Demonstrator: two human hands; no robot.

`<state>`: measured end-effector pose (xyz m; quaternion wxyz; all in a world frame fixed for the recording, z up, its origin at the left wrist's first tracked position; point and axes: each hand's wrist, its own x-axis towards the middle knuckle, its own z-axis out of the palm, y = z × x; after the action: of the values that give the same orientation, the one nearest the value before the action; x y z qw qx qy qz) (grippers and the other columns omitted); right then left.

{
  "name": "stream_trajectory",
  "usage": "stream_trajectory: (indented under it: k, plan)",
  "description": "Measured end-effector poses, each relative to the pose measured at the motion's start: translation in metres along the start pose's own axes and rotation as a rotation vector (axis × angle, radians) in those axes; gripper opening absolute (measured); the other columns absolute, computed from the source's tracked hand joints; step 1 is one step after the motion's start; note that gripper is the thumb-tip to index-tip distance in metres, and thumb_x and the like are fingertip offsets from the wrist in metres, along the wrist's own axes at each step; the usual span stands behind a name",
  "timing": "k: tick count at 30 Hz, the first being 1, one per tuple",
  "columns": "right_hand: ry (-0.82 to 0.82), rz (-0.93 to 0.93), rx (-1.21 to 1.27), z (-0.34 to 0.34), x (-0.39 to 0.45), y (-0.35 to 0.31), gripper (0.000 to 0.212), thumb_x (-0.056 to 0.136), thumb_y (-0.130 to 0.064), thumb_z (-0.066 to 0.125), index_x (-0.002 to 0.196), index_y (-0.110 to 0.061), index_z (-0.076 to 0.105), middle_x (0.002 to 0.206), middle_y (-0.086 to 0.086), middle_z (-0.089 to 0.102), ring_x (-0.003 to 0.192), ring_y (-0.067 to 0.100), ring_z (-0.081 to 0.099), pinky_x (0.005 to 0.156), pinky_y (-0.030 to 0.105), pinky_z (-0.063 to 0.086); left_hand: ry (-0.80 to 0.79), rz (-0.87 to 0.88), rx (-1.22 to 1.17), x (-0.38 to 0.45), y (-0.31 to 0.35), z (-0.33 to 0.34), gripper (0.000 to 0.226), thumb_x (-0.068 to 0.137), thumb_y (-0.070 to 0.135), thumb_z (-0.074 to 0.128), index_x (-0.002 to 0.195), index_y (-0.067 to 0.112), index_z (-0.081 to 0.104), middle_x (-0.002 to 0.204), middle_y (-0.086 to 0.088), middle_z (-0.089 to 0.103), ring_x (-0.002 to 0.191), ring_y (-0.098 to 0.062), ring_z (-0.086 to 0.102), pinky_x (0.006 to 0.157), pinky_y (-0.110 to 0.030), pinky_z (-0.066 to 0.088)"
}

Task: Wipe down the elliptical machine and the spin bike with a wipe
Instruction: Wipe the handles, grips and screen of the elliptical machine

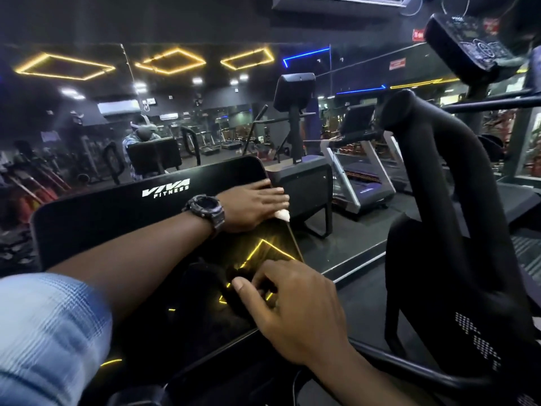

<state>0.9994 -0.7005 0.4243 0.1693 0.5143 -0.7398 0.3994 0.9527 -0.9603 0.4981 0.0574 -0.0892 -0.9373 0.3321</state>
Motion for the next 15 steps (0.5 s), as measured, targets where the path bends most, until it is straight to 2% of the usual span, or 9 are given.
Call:
stream_trajectory:
  k: [2, 4, 5, 8, 11, 15]
  plan:
    - [0.061, 0.168, 0.340, -0.003, 0.008, 0.007, 0.053, 0.088, -0.071, 0.044, 0.075, -0.025, 0.066, 0.064, -0.010, 0.064, 0.062, 0.004, 0.058, 0.056, 0.023, 0.043, 0.134, -0.169, -0.046, -0.001, -0.011, -0.005, 0.045, 0.103, 0.030, 0.031, 0.148, 0.024, 0.031, 0.156, 0.007, 0.024, 0.146, -0.009, 0.014, 0.121, -0.039, 0.006]
    - [0.085, 0.529, 0.854, -0.005, 0.022, 0.021, 0.048, 0.094, -0.057, 0.048, 0.079, -0.019, 0.071, 0.075, -0.003, 0.072, 0.072, 0.008, 0.063, 0.068, 0.027, 0.047, 0.185, -0.337, -0.065, 0.001, -0.016, -0.006, 0.045, 0.102, 0.027, 0.033, 0.147, 0.021, 0.034, 0.155, 0.004, 0.028, 0.145, -0.011, 0.018, 0.120, -0.040, 0.008]
    - [0.063, 0.673, 1.008, -0.004, 0.027, 0.027, 0.045, 0.097, -0.050, 0.048, 0.085, -0.014, 0.072, 0.081, 0.001, 0.073, 0.079, 0.014, 0.064, 0.073, 0.029, 0.048, 0.184, -0.388, -0.066, 0.003, -0.013, -0.006, 0.046, 0.102, 0.027, 0.032, 0.148, 0.019, 0.032, 0.156, 0.003, 0.027, 0.146, -0.012, 0.017, 0.121, -0.040, 0.008]
    - [0.007, 0.791, 1.035, 0.007, 0.036, 0.035, 0.035, 0.102, -0.040, 0.046, 0.093, -0.013, 0.068, 0.086, 0.006, 0.072, 0.079, 0.015, 0.062, 0.072, 0.029, 0.048, 0.193, -0.463, -0.021, 0.007, 0.008, 0.000, 0.048, 0.102, 0.028, 0.030, 0.149, 0.019, 0.027, 0.158, 0.001, 0.023, 0.147, -0.016, 0.012, 0.121, -0.042, 0.005]
    - [0.088, 0.868, 1.072, 0.015, 0.041, 0.039, 0.027, 0.103, -0.035, 0.045, 0.094, -0.017, 0.064, 0.079, 0.002, 0.071, 0.076, 0.014, 0.061, 0.069, 0.028, 0.047, 0.107, -0.273, 0.029, 0.006, 0.038, 0.006, 0.051, 0.100, 0.029, 0.033, 0.149, 0.020, 0.026, 0.158, 0.003, 0.019, 0.148, -0.016, 0.008, 0.120, -0.043, -0.002]
    - [0.154, 0.967, 1.130, 0.013, 0.043, 0.046, 0.025, 0.105, -0.026, 0.041, 0.114, -0.014, 0.062, 0.092, 0.004, 0.072, 0.091, 0.019, 0.064, 0.081, 0.033, 0.051, -0.040, 0.002, -0.001, 0.007, 0.068, 0.010, 0.053, 0.097, 0.030, 0.038, 0.149, 0.024, 0.028, 0.156, 0.007, 0.025, 0.147, -0.012, 0.008, 0.120, -0.042, -0.007]
